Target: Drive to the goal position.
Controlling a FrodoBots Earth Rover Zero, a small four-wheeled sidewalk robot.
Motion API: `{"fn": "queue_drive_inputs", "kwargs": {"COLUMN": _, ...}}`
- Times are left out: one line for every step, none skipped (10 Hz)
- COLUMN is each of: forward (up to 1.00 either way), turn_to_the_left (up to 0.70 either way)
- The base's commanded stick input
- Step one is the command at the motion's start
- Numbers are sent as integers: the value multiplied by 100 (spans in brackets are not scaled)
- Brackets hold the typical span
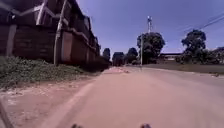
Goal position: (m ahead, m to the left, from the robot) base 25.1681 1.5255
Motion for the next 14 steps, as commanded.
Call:
{"fn": "queue_drive_inputs", "kwargs": {"forward": 30, "turn_to_the_left": 0}}
{"fn": "queue_drive_inputs", "kwargs": {"forward": 30, "turn_to_the_left": 0}}
{"fn": "queue_drive_inputs", "kwargs": {"forward": 30, "turn_to_the_left": 0}}
{"fn": "queue_drive_inputs", "kwargs": {"forward": 30, "turn_to_the_left": 0}}
{"fn": "queue_drive_inputs", "kwargs": {"forward": 30, "turn_to_the_left": 0}}
{"fn": "queue_drive_inputs", "kwargs": {"forward": 30, "turn_to_the_left": 0}}
{"fn": "queue_drive_inputs", "kwargs": {"forward": 30, "turn_to_the_left": 0}}
{"fn": "queue_drive_inputs", "kwargs": {"forward": 30, "turn_to_the_left": 0}}
{"fn": "queue_drive_inputs", "kwargs": {"forward": 30, "turn_to_the_left": 0}}
{"fn": "queue_drive_inputs", "kwargs": {"forward": 30, "turn_to_the_left": 0}}
{"fn": "queue_drive_inputs", "kwargs": {"forward": 30, "turn_to_the_left": 0}}
{"fn": "queue_drive_inputs", "kwargs": {"forward": 30, "turn_to_the_left": 0}}
{"fn": "queue_drive_inputs", "kwargs": {"forward": 30, "turn_to_the_left": 0}}
{"fn": "queue_drive_inputs", "kwargs": {"forward": 30, "turn_to_the_left": 0}}
